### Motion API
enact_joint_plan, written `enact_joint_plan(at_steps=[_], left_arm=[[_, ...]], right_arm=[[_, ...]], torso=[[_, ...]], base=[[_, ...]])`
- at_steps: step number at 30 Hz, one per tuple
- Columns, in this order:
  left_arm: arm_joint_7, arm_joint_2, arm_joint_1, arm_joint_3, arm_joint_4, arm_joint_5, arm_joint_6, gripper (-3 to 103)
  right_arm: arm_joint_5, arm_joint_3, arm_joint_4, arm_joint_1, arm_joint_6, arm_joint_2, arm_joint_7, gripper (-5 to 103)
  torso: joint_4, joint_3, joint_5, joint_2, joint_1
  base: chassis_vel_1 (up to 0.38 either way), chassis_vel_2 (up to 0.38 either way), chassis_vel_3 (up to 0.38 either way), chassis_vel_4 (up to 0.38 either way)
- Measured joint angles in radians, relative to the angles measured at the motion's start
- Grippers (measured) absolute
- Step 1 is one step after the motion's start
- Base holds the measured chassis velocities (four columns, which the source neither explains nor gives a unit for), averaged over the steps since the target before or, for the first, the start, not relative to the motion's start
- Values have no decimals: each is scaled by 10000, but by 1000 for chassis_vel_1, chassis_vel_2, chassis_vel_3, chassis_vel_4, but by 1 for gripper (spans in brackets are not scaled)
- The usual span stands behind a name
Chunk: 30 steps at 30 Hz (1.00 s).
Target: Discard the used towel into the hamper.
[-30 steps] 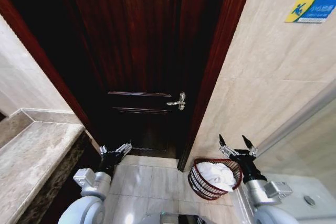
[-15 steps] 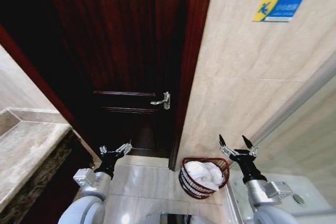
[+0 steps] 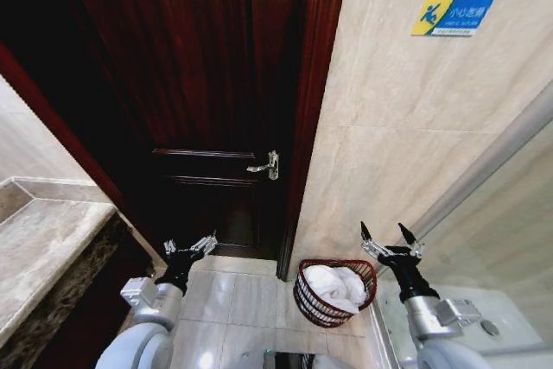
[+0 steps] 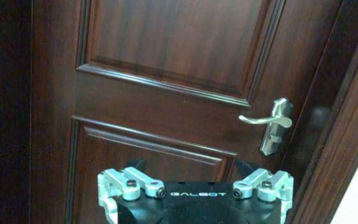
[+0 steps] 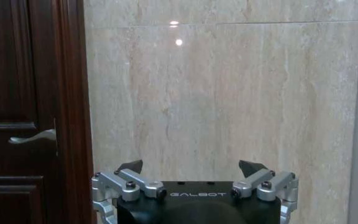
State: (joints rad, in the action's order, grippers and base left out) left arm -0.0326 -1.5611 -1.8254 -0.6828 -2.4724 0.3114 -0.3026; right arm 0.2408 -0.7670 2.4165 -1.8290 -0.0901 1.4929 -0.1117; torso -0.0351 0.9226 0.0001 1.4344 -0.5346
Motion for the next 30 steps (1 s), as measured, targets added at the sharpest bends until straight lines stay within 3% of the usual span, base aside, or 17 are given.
enact_joint_plan(at_steps=[19, 30], left_arm=[[0, 0, 0, 0, 0, 0, 0, 97], [0, 0, 0, 0, 0, 0, 0, 97]], right_arm=[[0, 0, 0, 0, 0, 0, 0, 100], [0, 0, -1, 0, 0, 0, 0, 100]], torso=[[0, -272, -1, -504, 233], [0, -54, -1, -102, 48]], base=[[0, 0, 0, 0], [0, 0, 0, 0]])
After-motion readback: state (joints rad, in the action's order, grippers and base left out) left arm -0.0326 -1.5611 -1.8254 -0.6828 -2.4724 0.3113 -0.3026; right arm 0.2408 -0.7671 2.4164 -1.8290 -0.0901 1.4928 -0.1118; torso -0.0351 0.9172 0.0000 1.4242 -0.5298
